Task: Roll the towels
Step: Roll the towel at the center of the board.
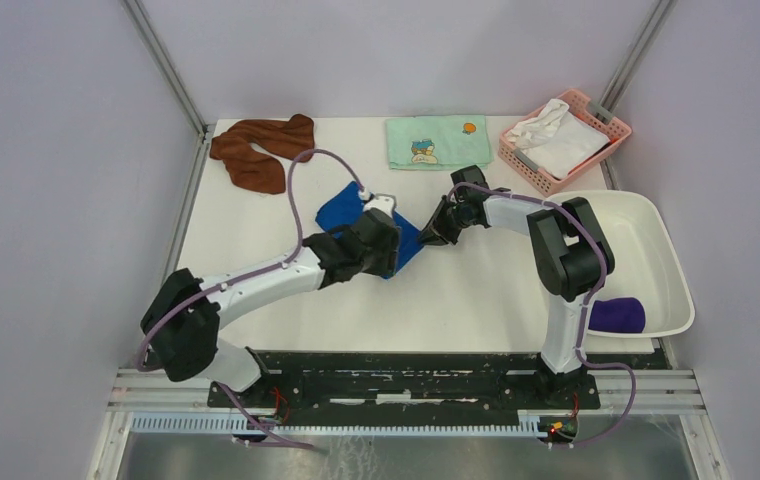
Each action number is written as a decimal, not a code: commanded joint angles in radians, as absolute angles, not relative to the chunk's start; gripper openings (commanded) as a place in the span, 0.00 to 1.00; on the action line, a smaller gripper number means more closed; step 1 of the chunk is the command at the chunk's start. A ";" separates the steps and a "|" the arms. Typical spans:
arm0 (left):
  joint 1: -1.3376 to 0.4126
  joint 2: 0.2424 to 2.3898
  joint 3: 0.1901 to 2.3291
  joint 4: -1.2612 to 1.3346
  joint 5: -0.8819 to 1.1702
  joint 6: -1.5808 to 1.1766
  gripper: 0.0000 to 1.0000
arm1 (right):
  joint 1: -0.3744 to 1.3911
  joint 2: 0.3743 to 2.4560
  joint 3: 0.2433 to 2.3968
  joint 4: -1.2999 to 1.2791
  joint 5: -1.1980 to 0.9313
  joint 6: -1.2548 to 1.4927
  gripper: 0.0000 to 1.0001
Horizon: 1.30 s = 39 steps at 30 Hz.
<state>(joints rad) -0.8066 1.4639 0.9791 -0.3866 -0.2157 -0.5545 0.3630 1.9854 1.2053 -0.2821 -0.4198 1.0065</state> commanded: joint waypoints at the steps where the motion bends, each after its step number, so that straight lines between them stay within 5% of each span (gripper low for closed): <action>1: -0.988 1.523 1.096 -0.397 -0.487 -0.387 0.58 | 0.362 2.025 1.209 -0.305 -0.291 0.982 0.25; 7: -1.133 1.717 1.202 -0.347 -0.634 -0.205 0.56 | 0.362 2.035 1.211 -0.302 -0.302 0.985 0.25; 19: -1.142 1.900 1.247 -0.280 -0.763 -0.052 0.55 | 0.362 2.034 1.207 -0.297 -0.319 0.985 0.25; 39: -1.063 2.023 1.276 -0.294 -0.698 -0.035 0.56 | 0.362 2.043 1.208 -0.292 -0.333 0.985 0.25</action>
<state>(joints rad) -1.0870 1.9961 1.2491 -0.3069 -0.7216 -0.0643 0.3618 1.9934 1.2079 -0.2783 -0.4362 1.0073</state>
